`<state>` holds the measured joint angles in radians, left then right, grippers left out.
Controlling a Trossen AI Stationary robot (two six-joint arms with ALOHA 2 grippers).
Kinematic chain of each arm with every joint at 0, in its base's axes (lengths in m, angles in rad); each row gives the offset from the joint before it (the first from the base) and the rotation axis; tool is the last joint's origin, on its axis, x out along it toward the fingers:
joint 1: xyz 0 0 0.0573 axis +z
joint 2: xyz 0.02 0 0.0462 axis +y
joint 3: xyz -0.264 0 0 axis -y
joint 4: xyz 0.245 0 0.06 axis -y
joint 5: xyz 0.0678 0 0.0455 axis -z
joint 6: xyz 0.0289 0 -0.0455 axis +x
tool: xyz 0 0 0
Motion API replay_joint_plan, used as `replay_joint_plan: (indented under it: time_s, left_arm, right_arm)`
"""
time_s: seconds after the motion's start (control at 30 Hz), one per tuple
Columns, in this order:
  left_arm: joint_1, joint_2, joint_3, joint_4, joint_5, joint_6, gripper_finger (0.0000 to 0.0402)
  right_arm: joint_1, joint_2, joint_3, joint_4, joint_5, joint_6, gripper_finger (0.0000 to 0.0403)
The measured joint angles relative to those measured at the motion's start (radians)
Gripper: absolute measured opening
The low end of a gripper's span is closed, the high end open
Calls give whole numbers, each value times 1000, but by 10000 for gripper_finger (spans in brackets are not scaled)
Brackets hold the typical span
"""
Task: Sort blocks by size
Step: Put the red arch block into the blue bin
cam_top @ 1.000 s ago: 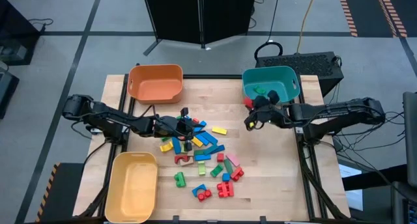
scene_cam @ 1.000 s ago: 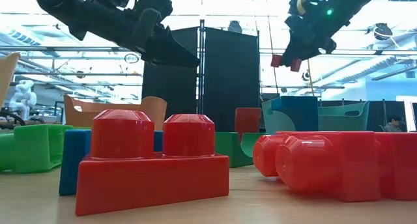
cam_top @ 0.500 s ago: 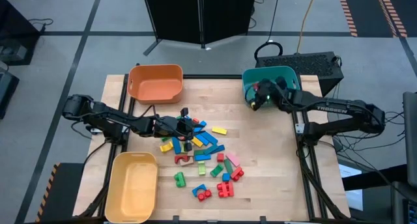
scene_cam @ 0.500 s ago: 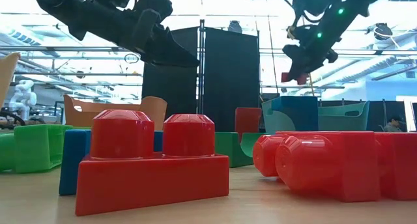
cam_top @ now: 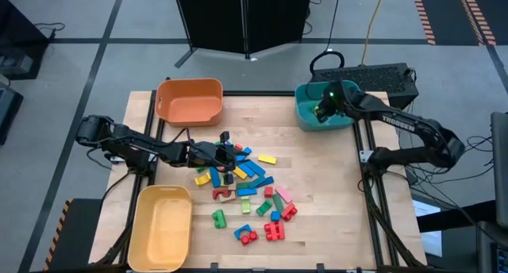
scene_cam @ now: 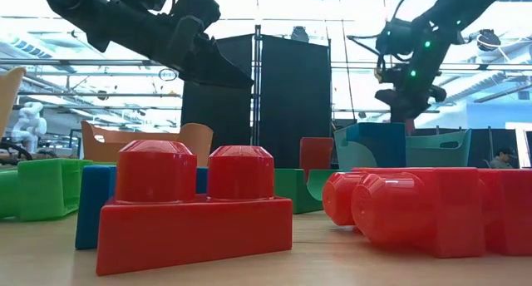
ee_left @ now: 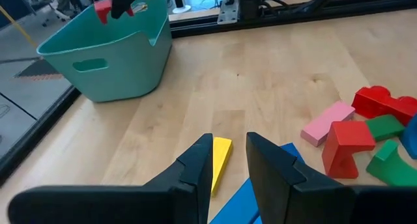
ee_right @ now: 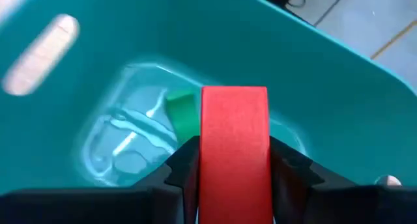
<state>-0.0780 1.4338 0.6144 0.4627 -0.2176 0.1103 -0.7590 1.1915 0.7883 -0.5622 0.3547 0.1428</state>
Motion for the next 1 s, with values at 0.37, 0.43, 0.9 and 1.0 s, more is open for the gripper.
replay_joint_plan:
  time_s: [0.37,0.43,0.9,1.0]
  left_arm:
    - [0,0,0,-4,0,3,93]
    - [0,0,0,-4,0,9,93]
    - [0,0,0,2,-4,8,93]
    - [0,0,0,1,-5,9,93]
  right_arm:
    - [-86,163,0,38,-150,-48,121]
    - [-99,191,0,42,-179,-60,121]
    - [-138,320,2,110,-235,-77,121]
    - [-139,322,1,138,-231,-71,127]
